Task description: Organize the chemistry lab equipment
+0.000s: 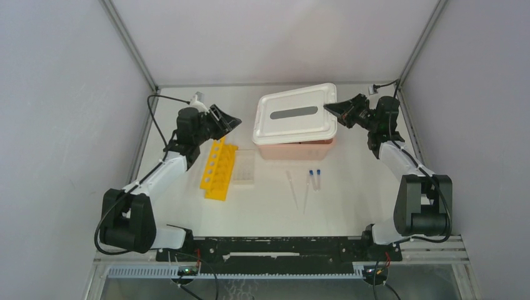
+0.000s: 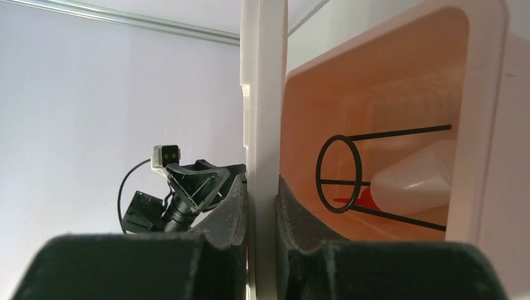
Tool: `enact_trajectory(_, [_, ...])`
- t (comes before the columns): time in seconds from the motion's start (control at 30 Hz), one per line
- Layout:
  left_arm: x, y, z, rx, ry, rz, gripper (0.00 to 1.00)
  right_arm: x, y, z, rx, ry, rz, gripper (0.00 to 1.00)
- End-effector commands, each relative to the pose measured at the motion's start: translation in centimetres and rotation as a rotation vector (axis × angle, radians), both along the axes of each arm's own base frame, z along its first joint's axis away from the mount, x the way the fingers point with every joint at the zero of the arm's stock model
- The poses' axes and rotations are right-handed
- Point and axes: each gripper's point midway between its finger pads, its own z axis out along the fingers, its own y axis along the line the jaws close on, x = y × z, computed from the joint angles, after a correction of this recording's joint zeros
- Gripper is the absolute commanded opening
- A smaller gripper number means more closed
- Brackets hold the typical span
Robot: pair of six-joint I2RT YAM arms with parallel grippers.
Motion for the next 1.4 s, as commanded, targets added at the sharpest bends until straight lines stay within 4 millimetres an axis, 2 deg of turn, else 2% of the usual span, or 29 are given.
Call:
enact_trajectory(0.0, [1.8, -0.4, 2.8, 0.043, -0.088, 0.013, 0.53, 0.7, -0.4, 0.4, -0.063, -0.067, 0.014, 0.00])
enact_trajectory(0.43, [2.7, -1.6, 0.9, 0.086, -0.035, 0.013, 0.52, 0.5, -0.7, -1.7, -0.109, -0.022, 0.027, 0.00])
enact_trajectory(0.73, [2.7, -2.5, 0.0, 0.121, -0.017, -0.004, 0.50, 0.7, -1.7, -1.3, -0.093, -0.025, -0.005, 0.00])
enact_trajectory(0.87, [2.7, -2.9, -0.8, 0.136, 0.005, -0.017, 0.50, 0.8, -2.0, -1.6, -0.101, -0.018, -0.021, 0.00])
enact_trajectory(1.13, [2.6, -3.9, -1.3, 0.169, 0.020, -0.039, 0.49, 0.9, -2.7, -2.4, -0.140, 0.002, -0.050, 0.00])
enact_trajectory(1.37, [2.8, -4.8, -1.8, 0.192, 0.040, -0.058, 0.49, 0.8, -3.3, -2.9, -0.171, 0.010, -0.069, 0.07])
